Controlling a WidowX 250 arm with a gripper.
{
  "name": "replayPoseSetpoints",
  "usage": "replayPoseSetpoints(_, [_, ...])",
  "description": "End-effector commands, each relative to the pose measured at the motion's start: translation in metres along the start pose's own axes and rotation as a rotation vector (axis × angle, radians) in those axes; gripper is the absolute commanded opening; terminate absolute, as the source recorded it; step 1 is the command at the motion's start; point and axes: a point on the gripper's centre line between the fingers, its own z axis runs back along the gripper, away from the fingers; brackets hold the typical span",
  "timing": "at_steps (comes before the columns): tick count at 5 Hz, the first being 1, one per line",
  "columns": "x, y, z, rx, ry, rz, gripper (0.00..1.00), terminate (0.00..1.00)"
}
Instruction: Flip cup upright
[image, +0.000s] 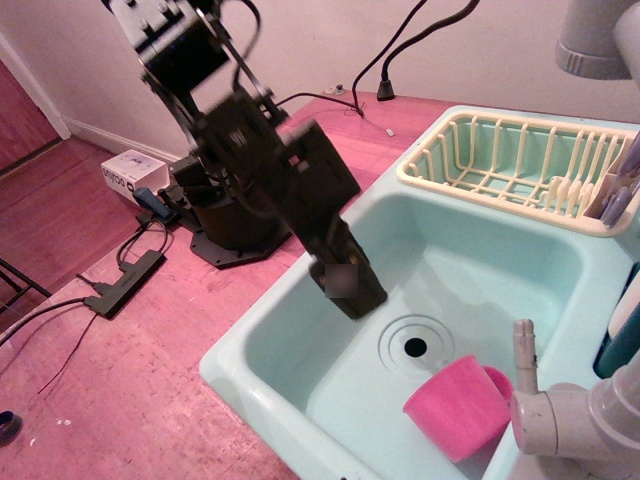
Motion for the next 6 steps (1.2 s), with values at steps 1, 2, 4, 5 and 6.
replayPoseSetpoints(1, [0.025,-0.027,-0.007,-0.074,-0.018,-0.026,1.0,0.0])
replayPoseSetpoints(2, [0.026,-0.035,-0.014,-0.098,-0.019,-0.018,1.0,0.0])
replayPoseSetpoints(4, [0.021,-0.046,-0.027,-0.142,-0.019,0.011,1.0,0.0])
replayPoseSetpoints(5, [0.016,-0.057,-0.038,-0.168,-0.011,0.025,1.0,0.0])
replayPoseSetpoints(6, [0.014,-0.066,-0.046,-0.177,-0.001,0.025,1.0,0.0])
